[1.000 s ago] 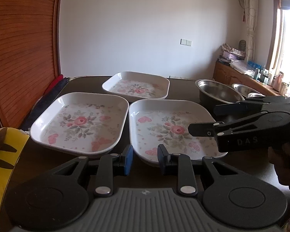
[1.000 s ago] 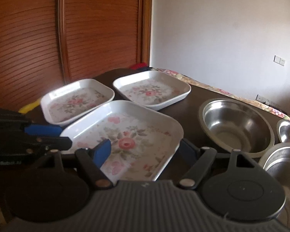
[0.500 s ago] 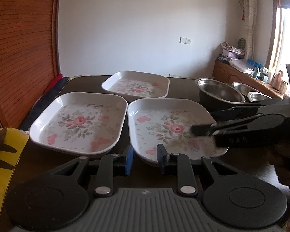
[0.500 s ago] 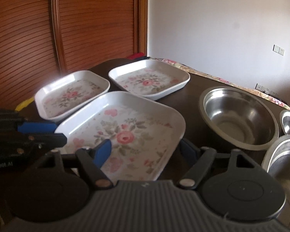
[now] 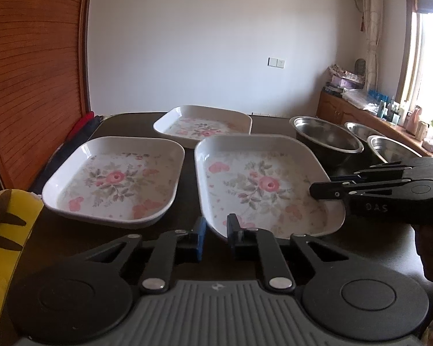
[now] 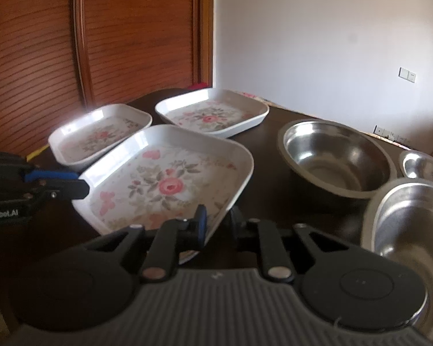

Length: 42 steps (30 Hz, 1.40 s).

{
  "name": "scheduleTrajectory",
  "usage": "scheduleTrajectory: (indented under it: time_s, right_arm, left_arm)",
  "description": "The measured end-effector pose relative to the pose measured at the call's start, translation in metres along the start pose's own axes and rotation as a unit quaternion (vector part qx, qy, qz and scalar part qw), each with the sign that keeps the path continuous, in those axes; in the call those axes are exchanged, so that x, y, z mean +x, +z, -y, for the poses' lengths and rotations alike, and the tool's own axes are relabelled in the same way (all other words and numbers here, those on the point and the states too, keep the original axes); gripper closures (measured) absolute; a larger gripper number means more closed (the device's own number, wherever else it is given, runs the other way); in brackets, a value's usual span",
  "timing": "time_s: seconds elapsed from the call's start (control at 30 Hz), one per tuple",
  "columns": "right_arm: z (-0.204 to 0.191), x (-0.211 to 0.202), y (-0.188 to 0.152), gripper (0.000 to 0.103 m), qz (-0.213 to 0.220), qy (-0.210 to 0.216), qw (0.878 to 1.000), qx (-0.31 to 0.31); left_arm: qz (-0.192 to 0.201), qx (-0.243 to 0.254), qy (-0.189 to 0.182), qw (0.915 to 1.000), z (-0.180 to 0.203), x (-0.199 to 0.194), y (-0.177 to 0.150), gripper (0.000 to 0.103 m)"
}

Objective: Organize plates and bowls

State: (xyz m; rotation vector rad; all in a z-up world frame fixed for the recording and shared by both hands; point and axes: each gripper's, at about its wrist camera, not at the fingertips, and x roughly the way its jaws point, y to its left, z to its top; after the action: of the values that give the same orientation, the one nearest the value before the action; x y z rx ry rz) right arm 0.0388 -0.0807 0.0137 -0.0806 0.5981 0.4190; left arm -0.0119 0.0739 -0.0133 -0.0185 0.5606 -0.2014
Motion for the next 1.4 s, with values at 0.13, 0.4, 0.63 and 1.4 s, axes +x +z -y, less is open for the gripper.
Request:
scheduleTrajectory:
  time_s: [0.13, 0.4, 0.63, 1.4]
  right_arm:
    - [-0.003, -0.010, -0.004, 0.089, 0.014, -0.002, 1.000, 0.009]
    - [-0.005, -0.028, -0.010, 0.089, 0.036, -0.002, 0.999, 0.016]
    - [-0.014, -0.047, -0.021, 0.089, 0.050, -0.001, 0.999, 0.012]
    - [-0.031, -0.055, -0.048, 0.088, 0.037, 0.005, 0.999, 0.031]
  left_arm:
    - [0.002, -0.007, -0.010, 0.9999, 0.002, -0.008, -0.005, 0.074]
    - [0.020, 0.001, -0.010, 0.9998, 0.010, -0.031, -0.005, 0.074]
    - [0.025, 0.007, -0.009, 0.9996, 0.014, -0.055, -0.015, 0.074]
    - [-0.002, 0.005, -0.012, 0.9999, 0.007, -0.055, -0.037, 0.073]
